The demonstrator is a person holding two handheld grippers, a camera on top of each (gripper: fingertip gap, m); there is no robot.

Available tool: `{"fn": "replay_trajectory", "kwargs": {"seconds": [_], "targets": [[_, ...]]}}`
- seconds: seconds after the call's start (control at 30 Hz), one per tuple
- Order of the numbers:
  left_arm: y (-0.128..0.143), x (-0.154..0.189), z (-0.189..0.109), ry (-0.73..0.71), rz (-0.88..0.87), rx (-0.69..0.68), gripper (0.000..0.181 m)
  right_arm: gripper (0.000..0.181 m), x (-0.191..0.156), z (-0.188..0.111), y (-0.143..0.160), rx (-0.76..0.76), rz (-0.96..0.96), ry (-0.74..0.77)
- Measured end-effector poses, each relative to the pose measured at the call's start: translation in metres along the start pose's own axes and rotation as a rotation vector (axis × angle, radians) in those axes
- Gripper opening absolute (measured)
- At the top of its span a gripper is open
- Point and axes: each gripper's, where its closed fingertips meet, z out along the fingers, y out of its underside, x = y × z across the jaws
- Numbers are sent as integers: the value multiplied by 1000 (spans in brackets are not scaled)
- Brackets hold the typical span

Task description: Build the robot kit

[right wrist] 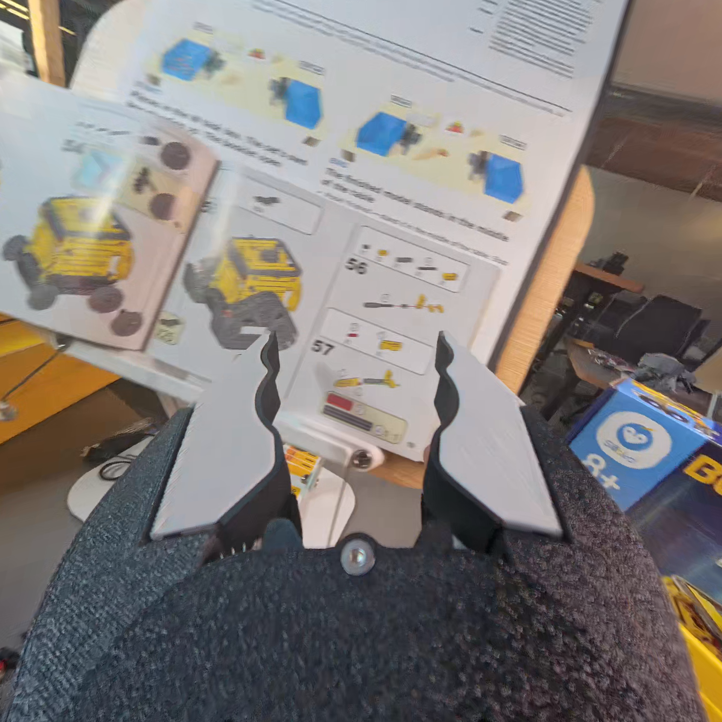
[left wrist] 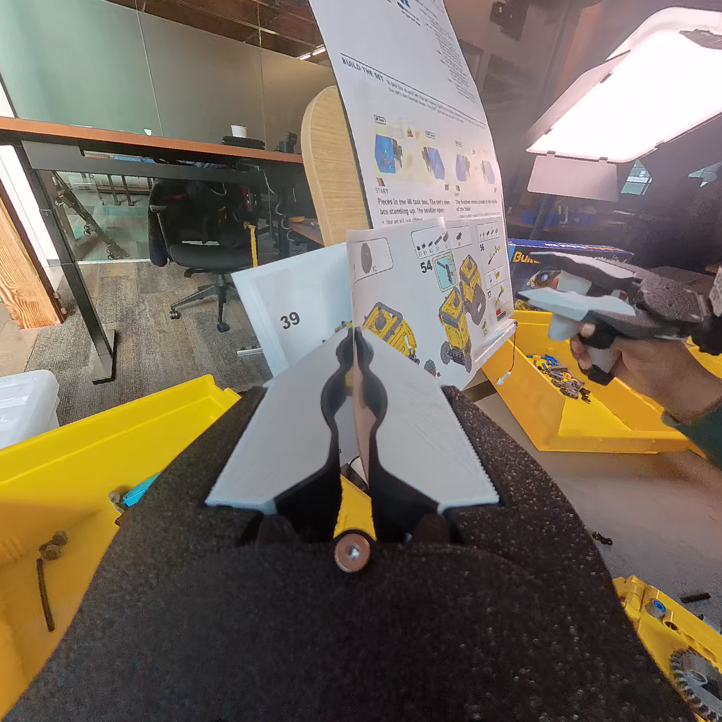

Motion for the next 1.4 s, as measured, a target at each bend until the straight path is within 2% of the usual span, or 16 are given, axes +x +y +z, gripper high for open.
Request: {"fn": "replay_trajectory", "kwargs": {"seconds": [0.07, 0.13, 0.2, 0.3, 0.4, 0.5, 0.83, 0.97, 1.27, 1.4], "targets": [[0, -1, 1, -3, 0, 1, 0, 97, 47, 7, 8, -43, 105, 32], [1, -1, 2, -8, 2, 0, 0, 117, 64, 21, 30, -160, 193, -45], [3, -2, 3, -12, 6, -2, 0, 107, 47, 30, 47, -243, 329, -240], [4, -3, 4, -20, 13, -9, 0, 83, 56, 23, 46, -225, 383, -222], [3, -6, 3, -33, 7, 3, 0, 73, 53, 2, 45, -204, 348, -157], [0, -8, 3, -44, 4, 22, 0, 73, 49, -9, 43, -183, 295, -97], [-6, -4, 0, -16, -9, 52, 0, 76, 55, -6, 39, -184, 163, -5], [-6, -3, 1, -16, -5, 50, 0, 85, 62, -1, 43, -190, 212, -19], [-2, -7, 2, -26, 7, 41, 0, 87, 72, 12, 48, -204, 226, -30], [-1, -9, 1, -23, 4, 36, 0, 82, 71, 1, 31, -141, 122, 41]]}}
